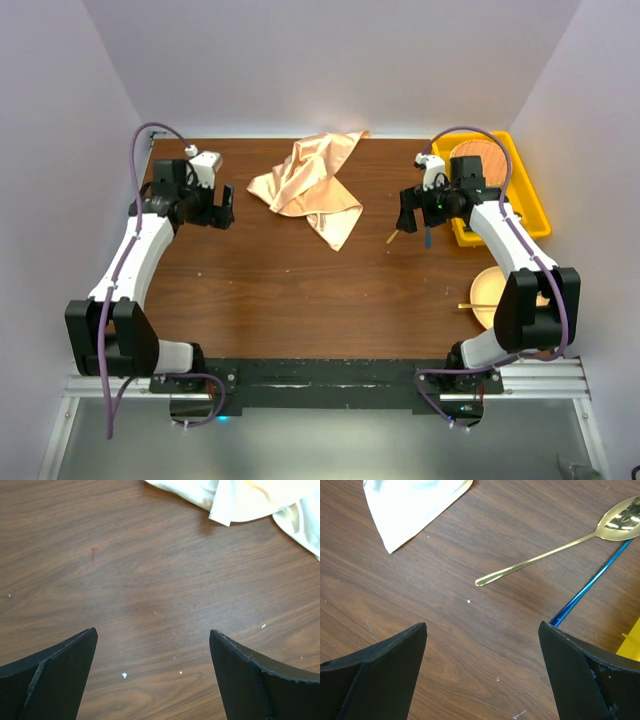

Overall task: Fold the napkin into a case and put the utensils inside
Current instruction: Flatten out the crumpled napkin at the center of the board.

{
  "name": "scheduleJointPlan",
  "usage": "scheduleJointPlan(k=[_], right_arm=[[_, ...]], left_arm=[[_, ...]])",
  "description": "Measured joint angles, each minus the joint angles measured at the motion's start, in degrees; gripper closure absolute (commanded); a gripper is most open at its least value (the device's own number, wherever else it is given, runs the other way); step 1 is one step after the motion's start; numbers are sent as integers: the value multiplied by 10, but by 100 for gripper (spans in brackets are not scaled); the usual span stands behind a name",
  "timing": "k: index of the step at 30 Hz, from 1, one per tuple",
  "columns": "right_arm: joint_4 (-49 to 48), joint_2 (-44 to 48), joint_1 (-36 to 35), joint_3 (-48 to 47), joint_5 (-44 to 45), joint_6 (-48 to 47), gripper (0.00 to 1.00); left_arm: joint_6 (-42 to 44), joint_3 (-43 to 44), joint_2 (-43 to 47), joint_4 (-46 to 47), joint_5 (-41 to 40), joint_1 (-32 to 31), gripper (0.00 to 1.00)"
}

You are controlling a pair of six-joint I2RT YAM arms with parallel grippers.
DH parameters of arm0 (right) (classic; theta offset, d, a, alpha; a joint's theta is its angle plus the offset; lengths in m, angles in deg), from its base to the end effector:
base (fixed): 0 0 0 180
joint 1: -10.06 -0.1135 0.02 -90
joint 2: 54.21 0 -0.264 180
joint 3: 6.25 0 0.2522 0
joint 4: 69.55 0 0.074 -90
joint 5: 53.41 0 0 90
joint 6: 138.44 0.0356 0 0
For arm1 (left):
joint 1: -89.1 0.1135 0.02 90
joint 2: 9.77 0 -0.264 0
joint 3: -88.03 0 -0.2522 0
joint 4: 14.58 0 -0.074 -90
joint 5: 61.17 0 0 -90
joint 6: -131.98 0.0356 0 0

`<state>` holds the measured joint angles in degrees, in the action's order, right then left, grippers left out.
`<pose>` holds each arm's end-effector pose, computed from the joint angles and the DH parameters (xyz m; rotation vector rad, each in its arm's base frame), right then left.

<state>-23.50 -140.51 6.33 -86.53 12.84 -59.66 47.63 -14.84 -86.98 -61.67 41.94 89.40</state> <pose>0.3177 0.0351 0.2664 -0.4883 2.3772 0.4536 0.2877 -0.0066 0.2909 0.2178 2.3678 -0.2242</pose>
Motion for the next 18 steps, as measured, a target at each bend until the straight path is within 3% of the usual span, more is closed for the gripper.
scheduleJointPlan(k=[5, 9, 18], right_arm=[[0, 0, 0, 0, 1, 0, 2], [0, 0, 0, 0, 2, 0, 2], [0, 5, 0, 0, 7, 3, 2]], left_arm=[[18, 56, -46, 7, -34, -42, 0], [49, 101, -98, 23, -70, -115, 1], [70, 160, -209, 33, -91, -221, 14]])
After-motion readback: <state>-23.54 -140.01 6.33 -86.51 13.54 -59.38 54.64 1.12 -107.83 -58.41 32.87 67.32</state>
